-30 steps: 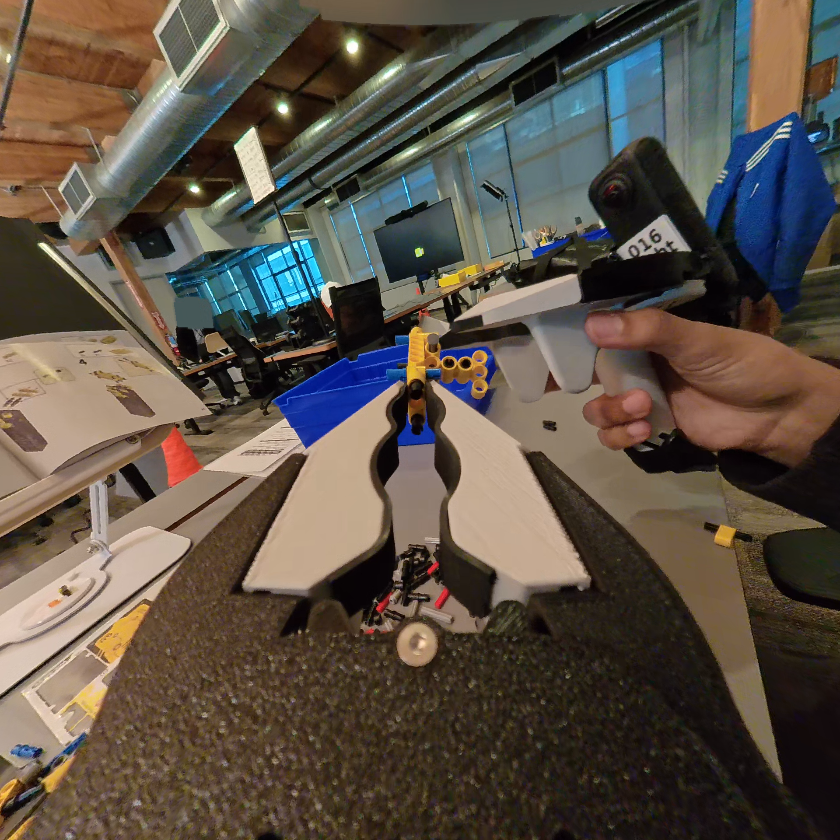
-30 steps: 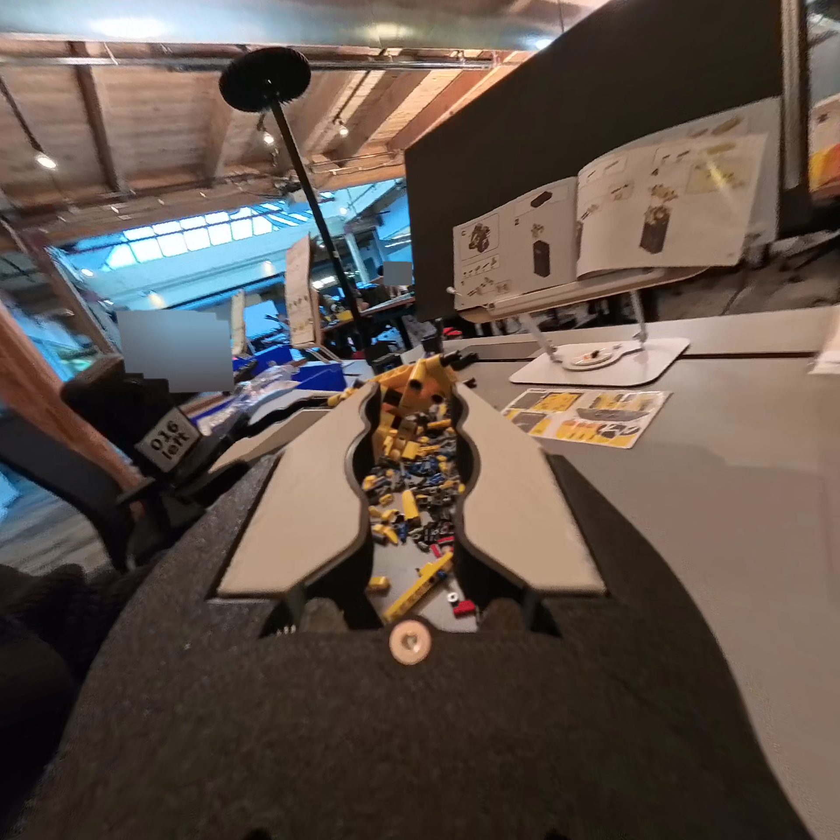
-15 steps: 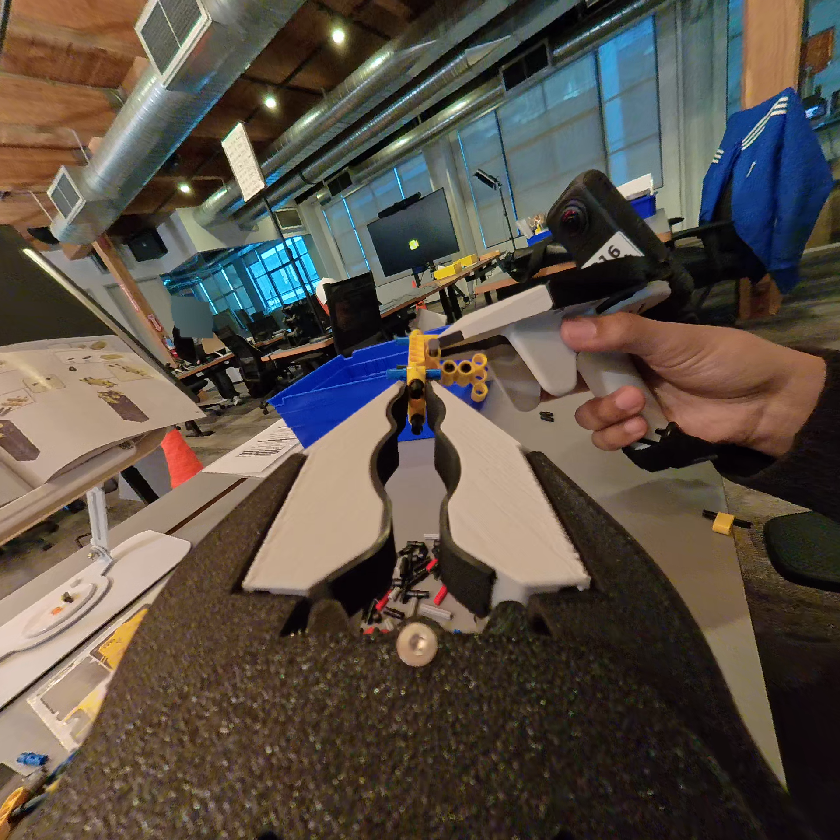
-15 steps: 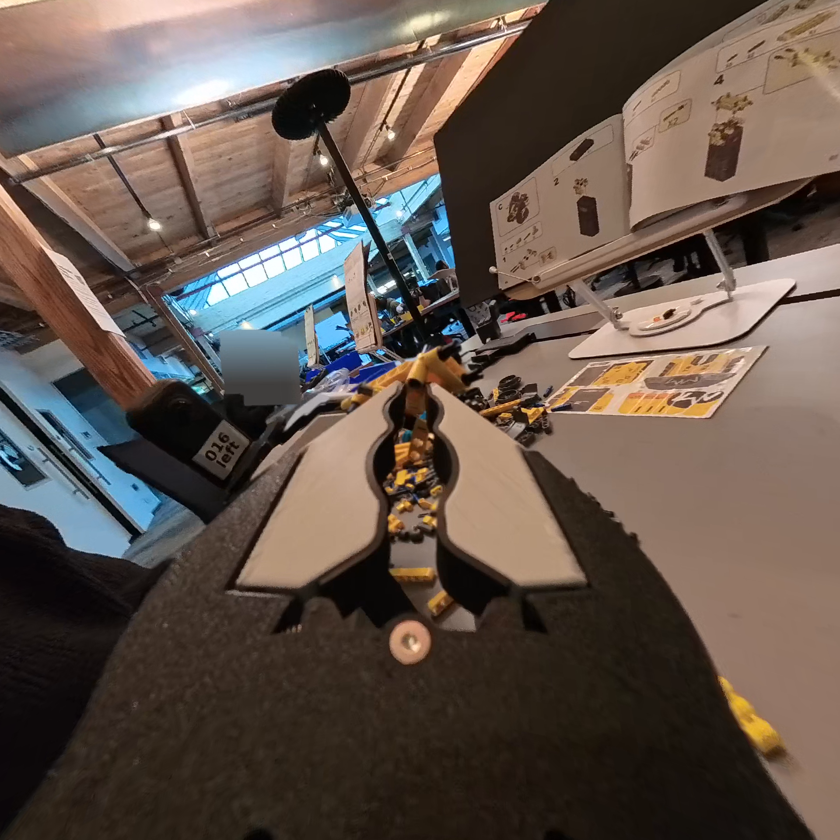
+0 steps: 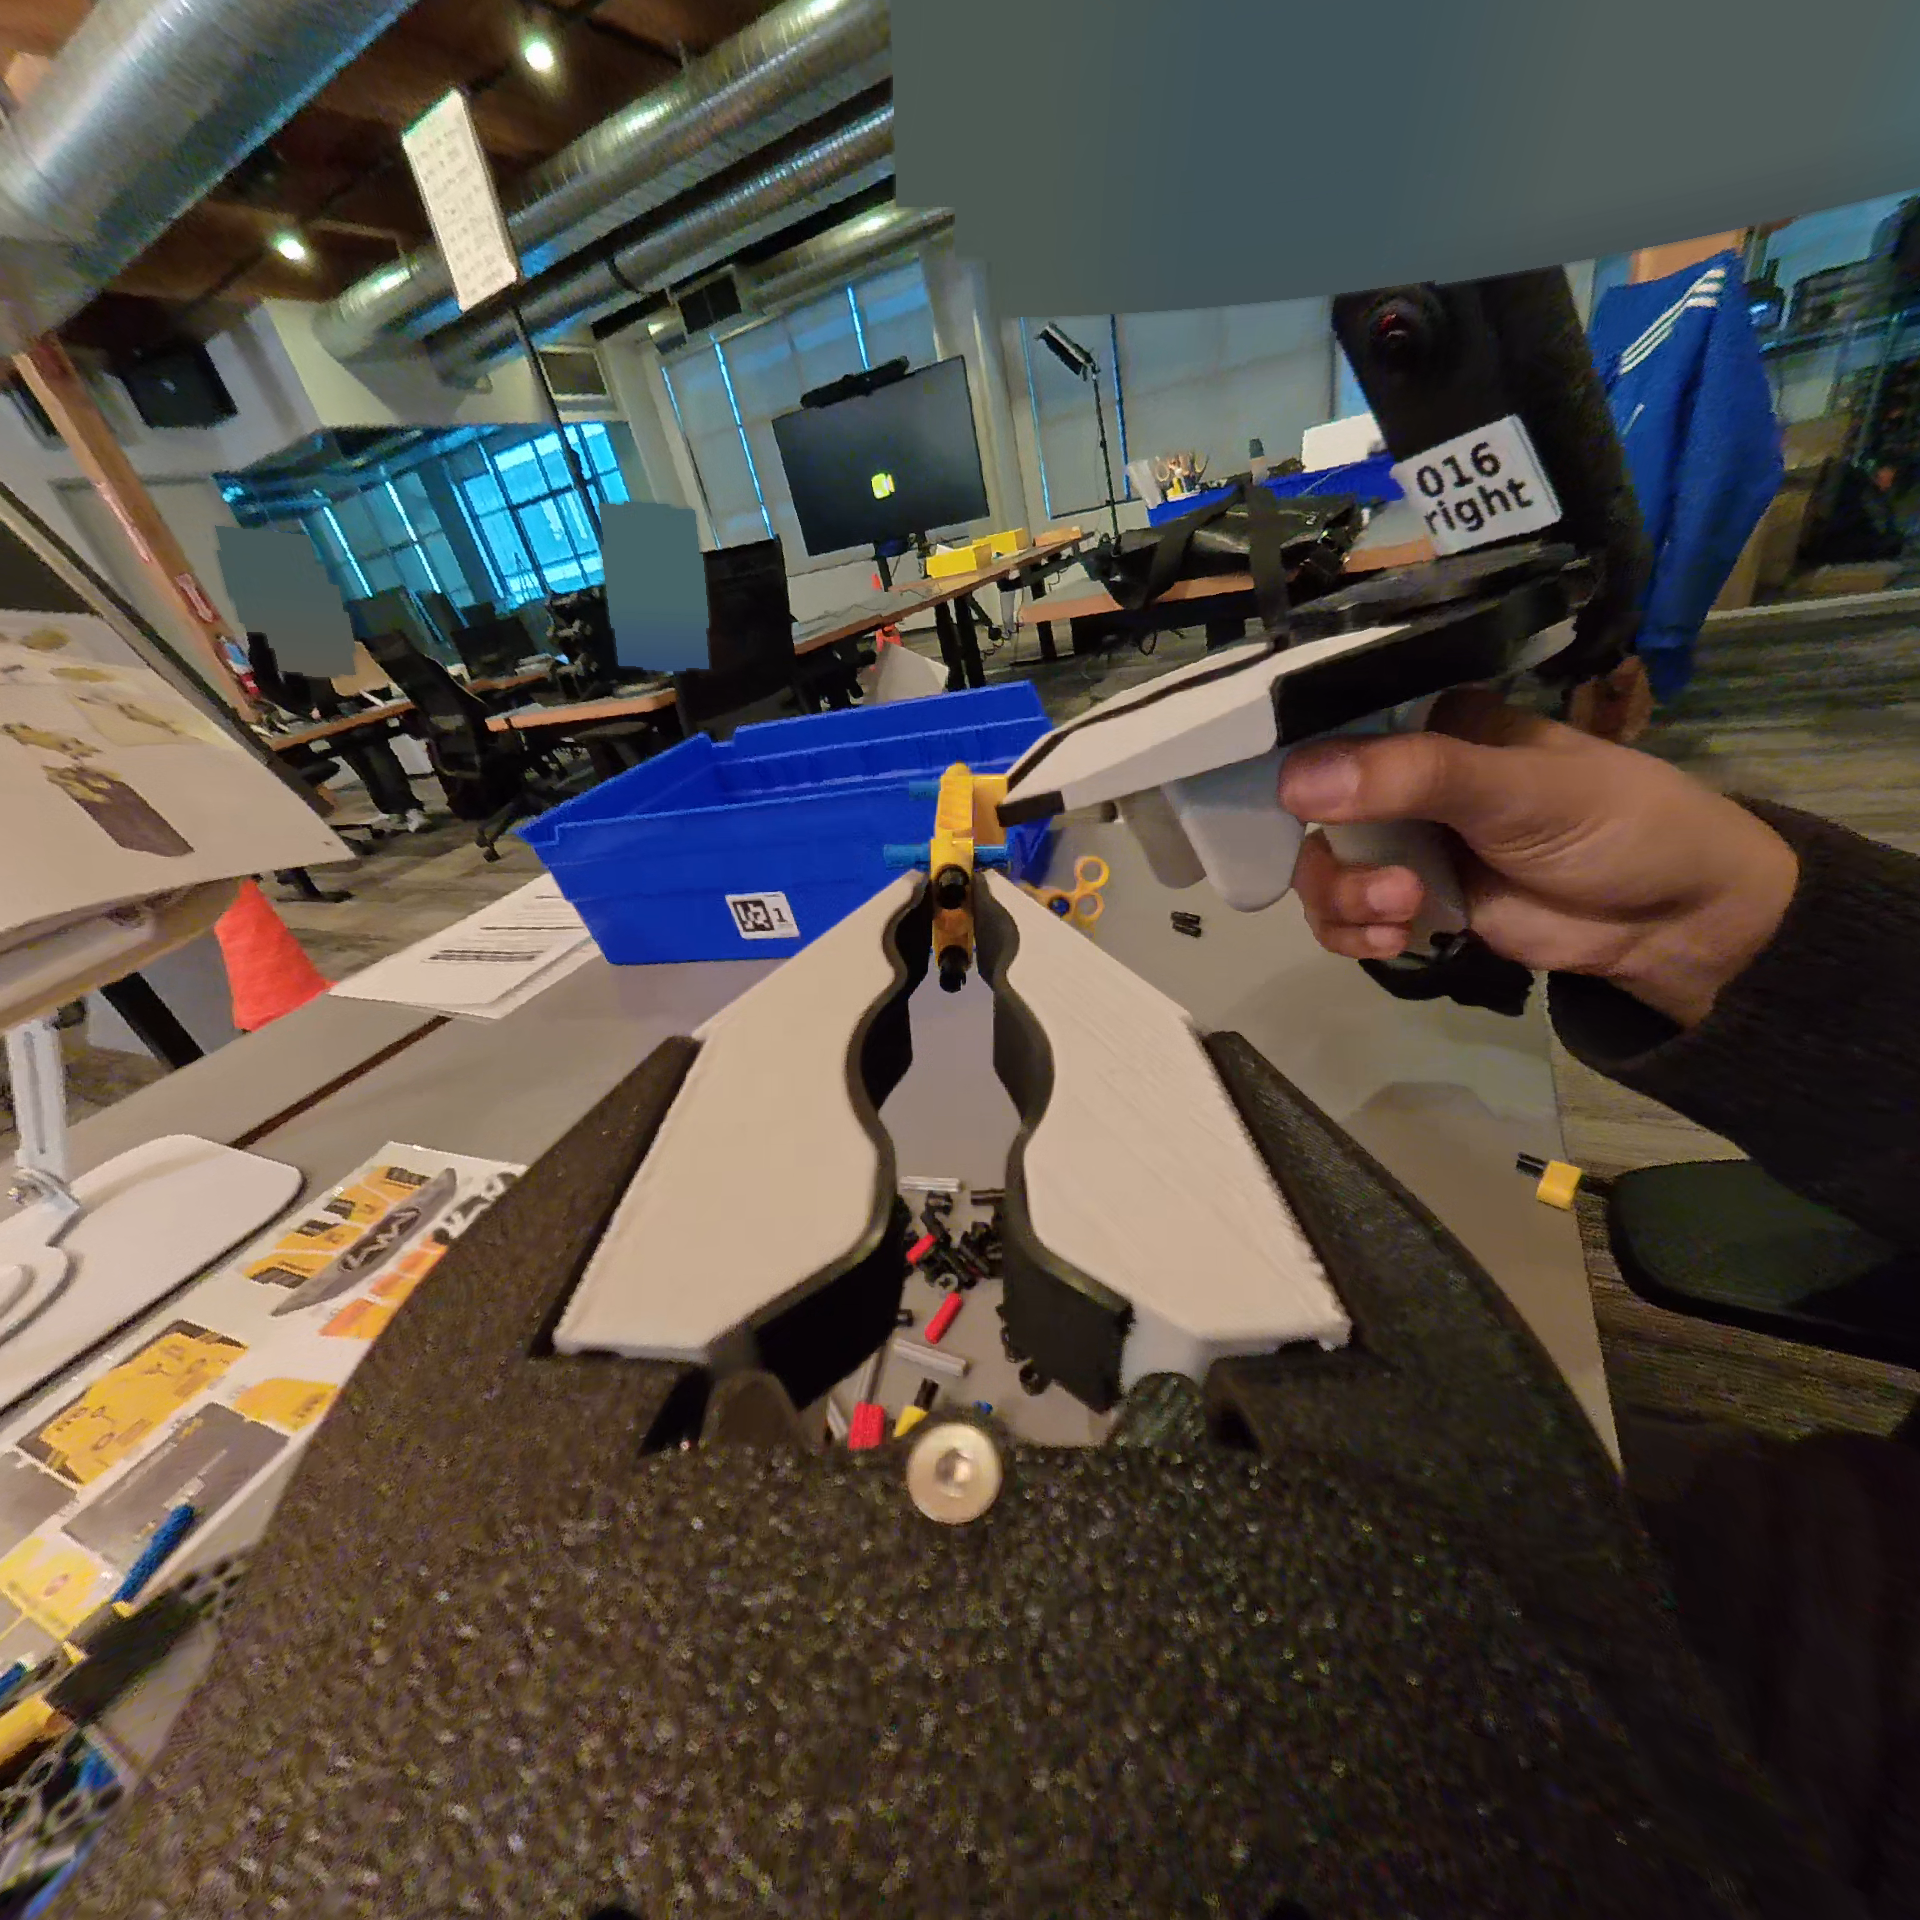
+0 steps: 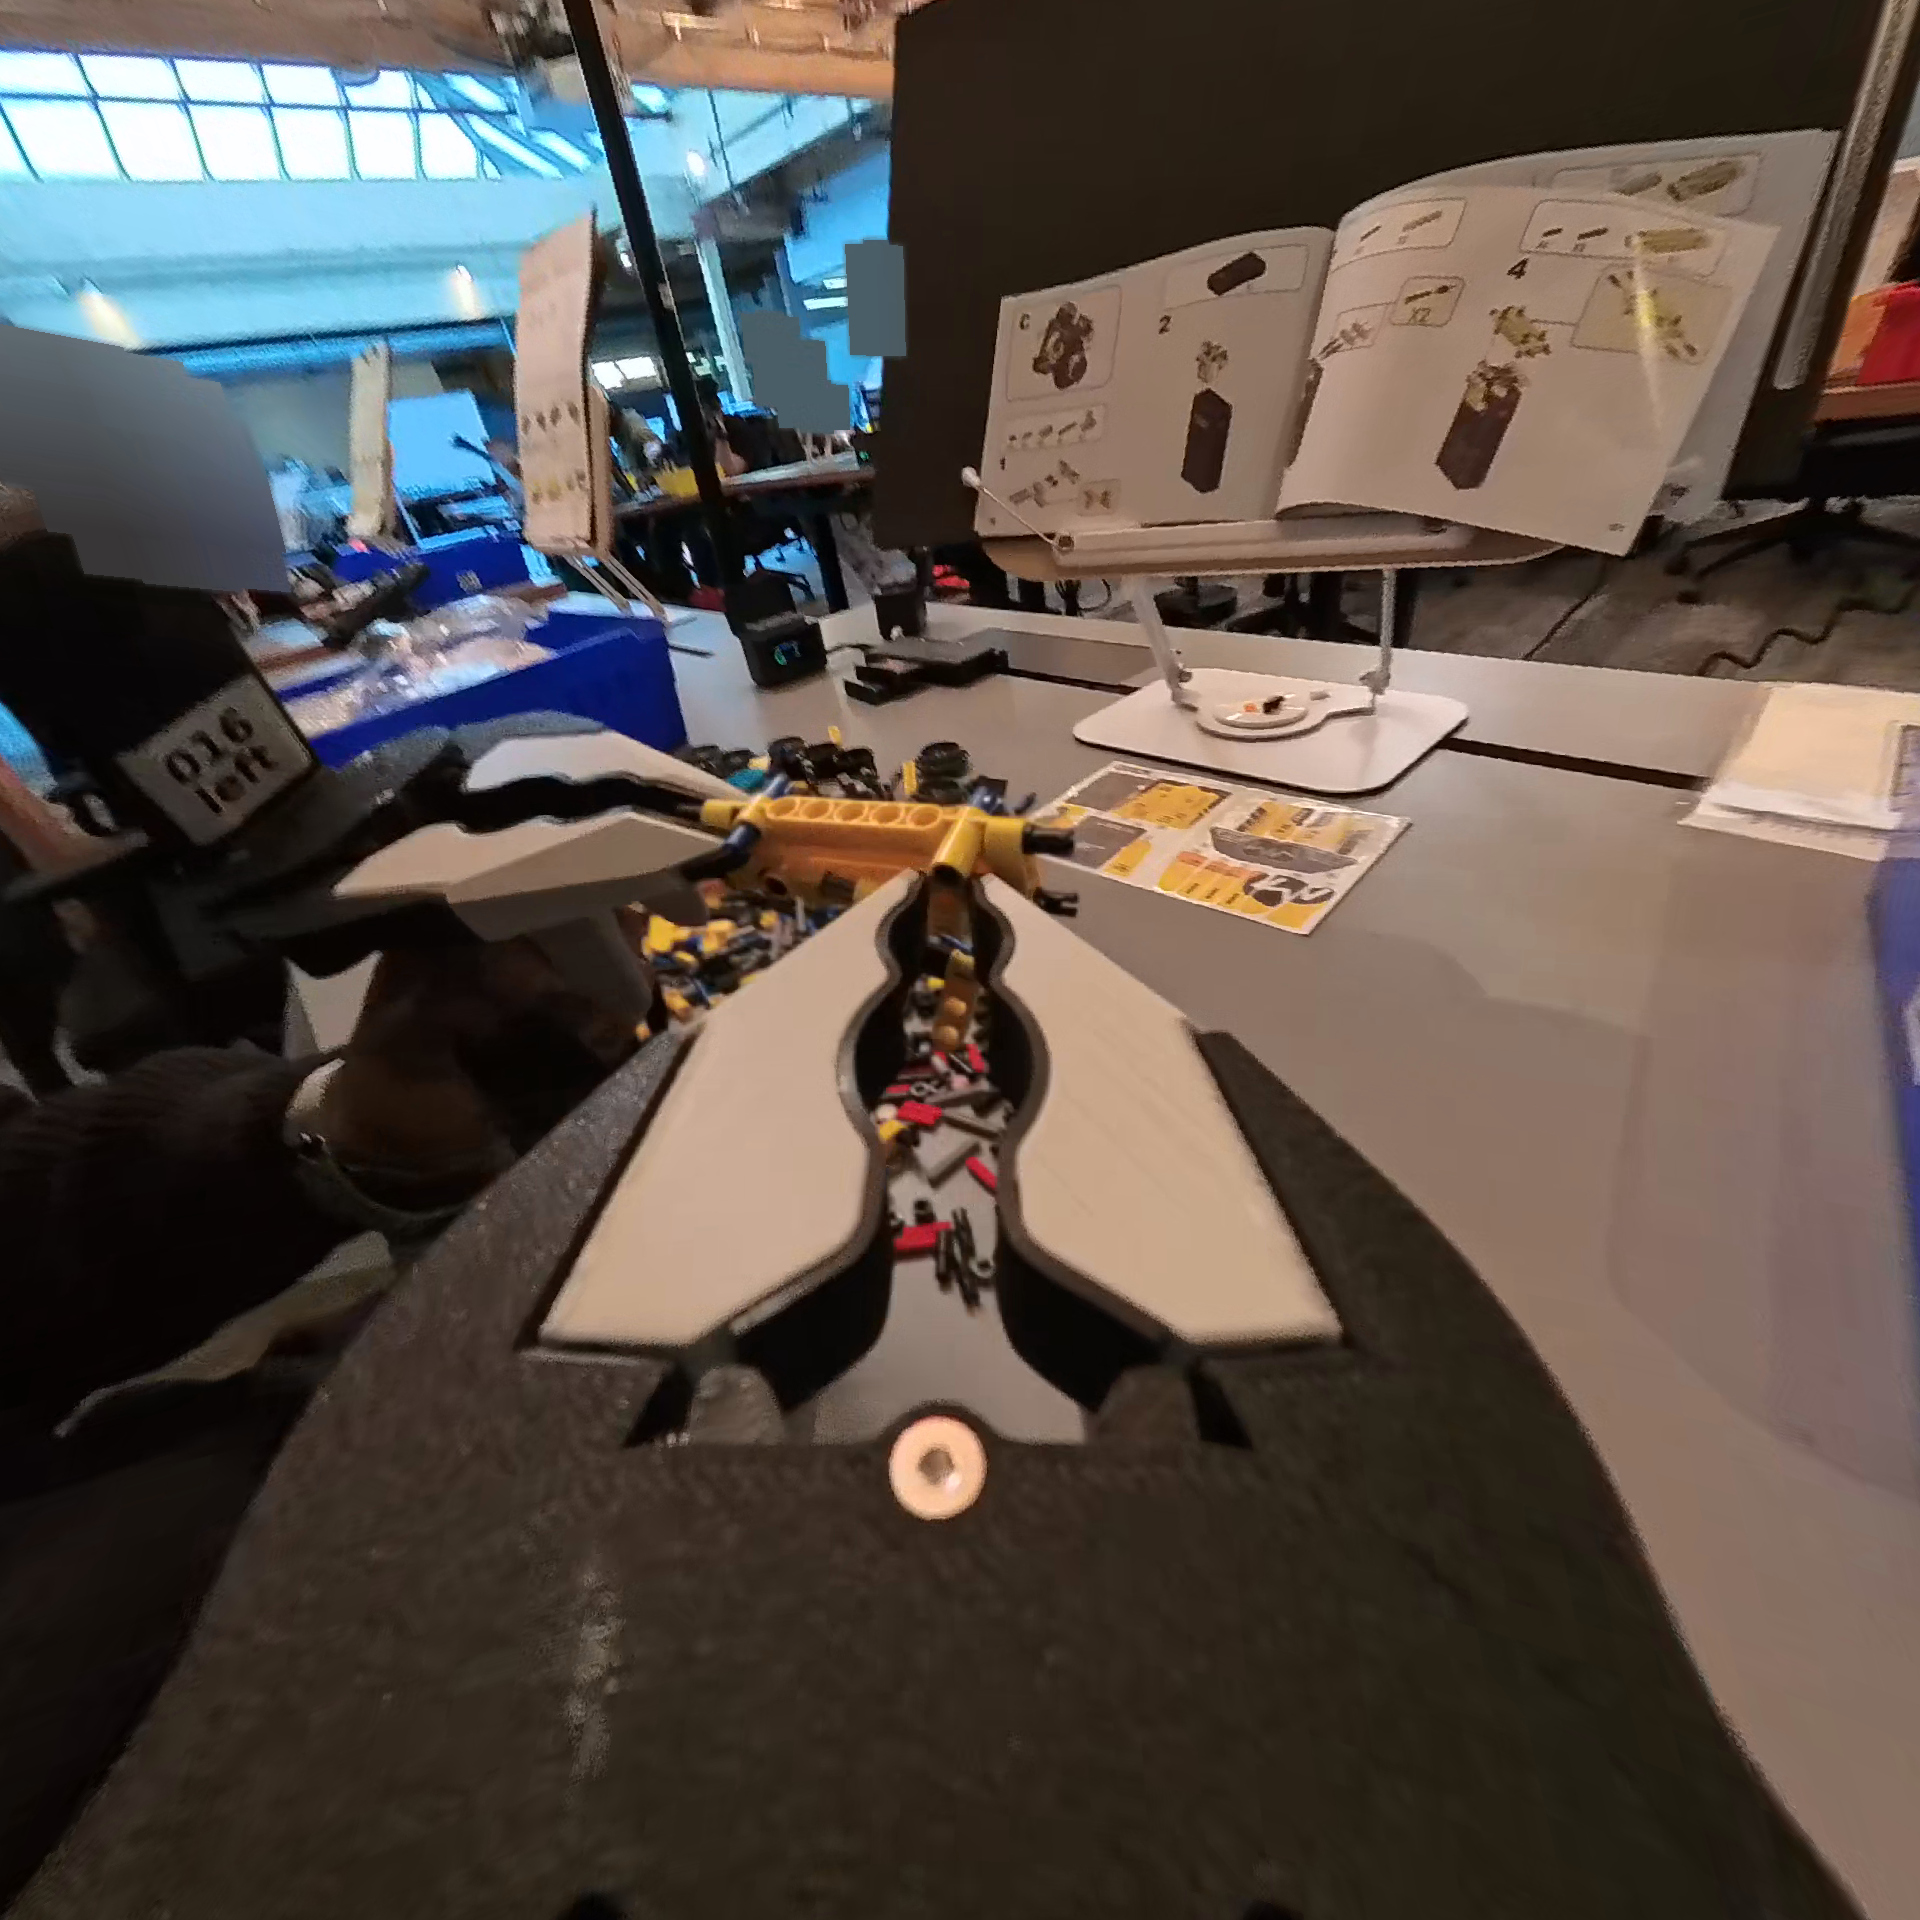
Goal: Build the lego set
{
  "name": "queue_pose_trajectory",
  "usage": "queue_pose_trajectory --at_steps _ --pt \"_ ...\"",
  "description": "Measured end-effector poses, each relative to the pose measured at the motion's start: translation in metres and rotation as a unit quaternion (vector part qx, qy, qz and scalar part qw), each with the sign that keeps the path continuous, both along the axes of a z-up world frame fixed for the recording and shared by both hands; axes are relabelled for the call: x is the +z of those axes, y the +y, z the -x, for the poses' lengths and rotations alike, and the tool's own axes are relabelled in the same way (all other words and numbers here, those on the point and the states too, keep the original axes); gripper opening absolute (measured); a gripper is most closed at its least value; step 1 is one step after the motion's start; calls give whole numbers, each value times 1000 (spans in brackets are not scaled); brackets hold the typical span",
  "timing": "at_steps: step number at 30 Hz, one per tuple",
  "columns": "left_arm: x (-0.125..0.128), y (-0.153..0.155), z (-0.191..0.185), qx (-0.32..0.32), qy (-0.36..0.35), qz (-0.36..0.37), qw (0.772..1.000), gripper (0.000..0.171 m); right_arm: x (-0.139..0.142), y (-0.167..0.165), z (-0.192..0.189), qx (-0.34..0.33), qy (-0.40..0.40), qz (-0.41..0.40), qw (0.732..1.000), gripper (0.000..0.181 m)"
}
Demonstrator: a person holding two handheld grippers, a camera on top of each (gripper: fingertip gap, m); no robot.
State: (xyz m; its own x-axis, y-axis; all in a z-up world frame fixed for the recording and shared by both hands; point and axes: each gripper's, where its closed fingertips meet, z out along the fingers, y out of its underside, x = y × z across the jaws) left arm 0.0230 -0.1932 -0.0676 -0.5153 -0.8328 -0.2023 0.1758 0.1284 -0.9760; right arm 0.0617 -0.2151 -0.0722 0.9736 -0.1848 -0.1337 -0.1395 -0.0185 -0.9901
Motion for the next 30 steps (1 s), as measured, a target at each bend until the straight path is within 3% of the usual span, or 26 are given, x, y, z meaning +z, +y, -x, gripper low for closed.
queue_pose_trajectory --at_steps 7,18,30 --pt "-7 5 -6 -16 49 39 998 7 -14 -1 -3 -16 -74 74 994 7" --pt "-25 7 -17 -33 123 67 990 7 -44 -4 -6 -20 -172 201 964 7" --pt "-40 1 -21 -55 174 71 981 7 -66 -11 -4 13 -181 267 946 7"
